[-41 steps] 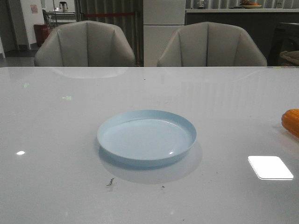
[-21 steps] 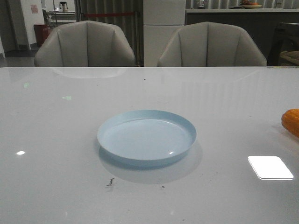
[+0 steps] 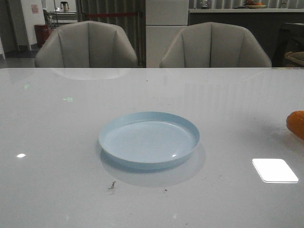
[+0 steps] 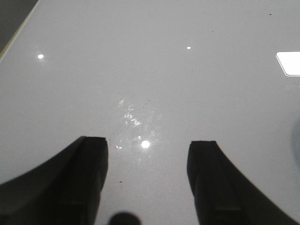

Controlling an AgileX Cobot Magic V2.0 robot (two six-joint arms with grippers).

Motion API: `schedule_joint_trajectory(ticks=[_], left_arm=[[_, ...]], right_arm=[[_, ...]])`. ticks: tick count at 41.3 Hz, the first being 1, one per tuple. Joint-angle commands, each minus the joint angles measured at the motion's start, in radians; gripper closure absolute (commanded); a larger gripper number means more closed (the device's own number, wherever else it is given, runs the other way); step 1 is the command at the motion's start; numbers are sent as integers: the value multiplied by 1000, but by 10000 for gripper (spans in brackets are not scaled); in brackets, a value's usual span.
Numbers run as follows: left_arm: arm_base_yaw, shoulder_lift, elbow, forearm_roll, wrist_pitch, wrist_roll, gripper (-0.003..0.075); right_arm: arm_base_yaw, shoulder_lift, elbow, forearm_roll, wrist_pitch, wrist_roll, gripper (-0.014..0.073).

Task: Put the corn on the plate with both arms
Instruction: 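Grasp the orange corn cob with the right gripper and lift it, then carry the corn cob over the plate and lower it with the right gripper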

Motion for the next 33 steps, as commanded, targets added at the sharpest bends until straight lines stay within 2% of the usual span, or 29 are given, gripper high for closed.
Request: schedule_joint_trajectory(ticks=[1,21,23,28,33], left_arm=[[-2,-14,-26,-3,-85,0,280],[-2,-14,-26,-3,-81,0,280],[-2,-14,-26,-3,-81,0,280],[-2,-14,-26,-3,-79,0,280],[-2,-14,-26,-3,-79,0,280]], right_arm=[[-14,56,-73,-10,-43,-4,71],[-14,271,-96,2,-45,-4,78],[-14,277,-96,2,-45,-4,99],[-14,278,-106,2,-43,-4,218],[-1,277,-163,12,0,-4,252]])
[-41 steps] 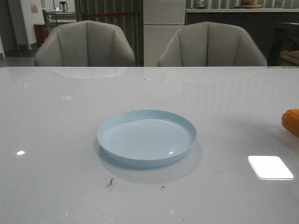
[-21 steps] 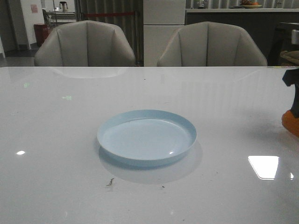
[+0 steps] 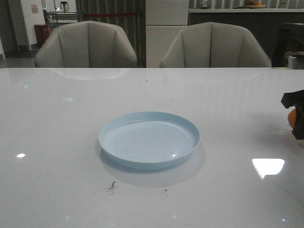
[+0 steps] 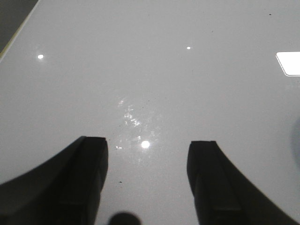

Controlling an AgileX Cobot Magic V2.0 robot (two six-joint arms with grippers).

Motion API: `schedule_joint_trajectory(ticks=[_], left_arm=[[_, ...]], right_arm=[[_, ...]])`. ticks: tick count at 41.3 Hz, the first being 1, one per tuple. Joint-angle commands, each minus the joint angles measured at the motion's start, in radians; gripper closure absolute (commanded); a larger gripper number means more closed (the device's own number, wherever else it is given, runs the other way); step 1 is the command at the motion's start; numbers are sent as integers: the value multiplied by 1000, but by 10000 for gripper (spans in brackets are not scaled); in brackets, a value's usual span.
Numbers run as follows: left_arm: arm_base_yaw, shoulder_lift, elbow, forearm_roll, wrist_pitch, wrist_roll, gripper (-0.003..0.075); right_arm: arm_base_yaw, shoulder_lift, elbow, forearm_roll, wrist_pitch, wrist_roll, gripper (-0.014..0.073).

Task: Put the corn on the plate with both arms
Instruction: 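Carry the corn cob over the plate and lower it with the right gripper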

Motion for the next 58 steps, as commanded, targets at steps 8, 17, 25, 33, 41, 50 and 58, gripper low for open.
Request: schedule_joint_trajectory(ticks=[8,17,25,33,41,50,58], left_arm=[[-2,-12,-26,-3,-79,0,280],[-2,-12,-26,-3,-79,0,280],[-2,-12,-26,-3,-79,0,280],[-2,-12,-26,-3,-79,0,280],[-2,-12,-26,-3,-71,0,280],[-2,-12,-26,-3,-26,0,280],[-2,-12,-26,-3,11,0,280]], right_arm=[[99,-48,-244,13,140,-4,251],[290,-48,-408,18,205,-4,251],[489,-44,-433,32,126,-4,251],[628,7,-433,38,57,-4,251],[662,98,-433,64,56,-4,251],[662,176,-433,84,59,-3,146],[662,187,-439,87,54,31,55]])
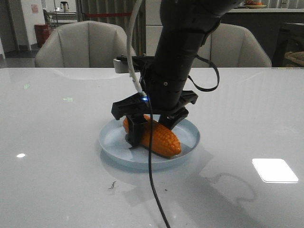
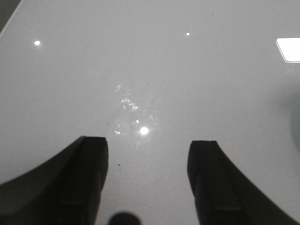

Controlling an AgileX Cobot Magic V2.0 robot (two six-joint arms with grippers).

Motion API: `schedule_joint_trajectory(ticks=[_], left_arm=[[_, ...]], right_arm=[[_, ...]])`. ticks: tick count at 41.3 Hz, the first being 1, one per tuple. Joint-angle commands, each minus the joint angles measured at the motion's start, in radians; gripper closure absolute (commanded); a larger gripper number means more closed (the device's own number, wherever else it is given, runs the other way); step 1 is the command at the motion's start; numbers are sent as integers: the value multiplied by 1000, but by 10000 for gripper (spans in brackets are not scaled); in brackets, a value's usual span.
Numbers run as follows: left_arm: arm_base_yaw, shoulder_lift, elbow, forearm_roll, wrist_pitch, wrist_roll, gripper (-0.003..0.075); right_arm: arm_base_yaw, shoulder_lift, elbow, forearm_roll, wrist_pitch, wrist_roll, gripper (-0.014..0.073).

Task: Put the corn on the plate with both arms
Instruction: 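Carry the corn cob over the plate and lower it with the right gripper, then open the right gripper and lift it away from the corn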

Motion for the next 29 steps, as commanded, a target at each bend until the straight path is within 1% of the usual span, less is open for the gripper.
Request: schedule_joint_trajectory(ticks=[1,7,11,15,17,21,29], left_arm=[[-2,-12,-26,-3,-51,0,280],[-2,-12,-26,-3,-36,0,280],[-2,-12,-26,-3,-36,0,280],[-2,-12,-26,-3,-36,0,280],[-2,-12,-26,-3,-36,0,280],[-2,-12,-26,-3,-36,0,280],[-2,-12,-26,-3,-36,0,280]], right_arm=[[-3,-62,-44,10,-33,13,52],[-3,-66,-125,2,14,13,52],[-3,-67,-212,-49,105,12,52],[-5,-72,-310,-148,243,12,52],[-9,-80,-357,-173,293,12,52],[-33,-113,-422,-165,347,24,52],[-112,-250,-445,-110,341,32,52]])
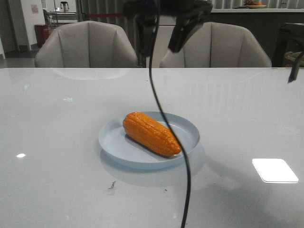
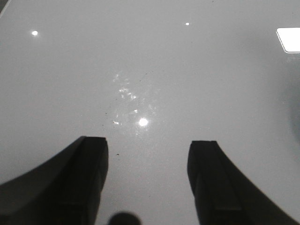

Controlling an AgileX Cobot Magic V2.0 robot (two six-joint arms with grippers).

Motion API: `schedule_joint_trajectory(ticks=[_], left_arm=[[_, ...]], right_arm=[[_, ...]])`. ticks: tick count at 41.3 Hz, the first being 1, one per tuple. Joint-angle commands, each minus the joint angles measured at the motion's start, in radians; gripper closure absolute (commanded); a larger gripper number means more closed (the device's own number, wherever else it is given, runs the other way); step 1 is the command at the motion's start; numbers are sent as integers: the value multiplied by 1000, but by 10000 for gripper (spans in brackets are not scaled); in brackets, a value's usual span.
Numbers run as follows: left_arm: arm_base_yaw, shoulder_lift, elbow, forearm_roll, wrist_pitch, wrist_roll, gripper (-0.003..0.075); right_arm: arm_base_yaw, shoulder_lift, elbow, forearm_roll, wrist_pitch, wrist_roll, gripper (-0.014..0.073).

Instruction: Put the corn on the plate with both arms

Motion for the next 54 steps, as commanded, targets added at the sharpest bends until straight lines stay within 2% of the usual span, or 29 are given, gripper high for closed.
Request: schedule_joint_trajectory(ticks=[1,7,15,26,31,44,54], left_arm=[[-2,-12,-26,-3,-66,0,280],[-2,-12,-26,-3,-66,0,280],[-2,-12,-26,-3,-66,0,280],[-2,-12,-26,-3,-66,0,280],[-2,-12,-26,-3,-66,0,280],[-2,-12,-26,-3,-73,0,280],[-2,-12,-26,-3,-77,0,283]], right_arm=[[-47,-153,-41,12,-17,4,52],[-116,-253,-27,11,-1,2,52],[-245,-408,133,11,-39,-9,52],[-455,-685,574,11,-212,-9,52],[-517,-811,768,11,-272,-18,52],[-524,-1073,1168,73,-377,-32,53],[-524,-1126,1225,82,-357,-32,53]])
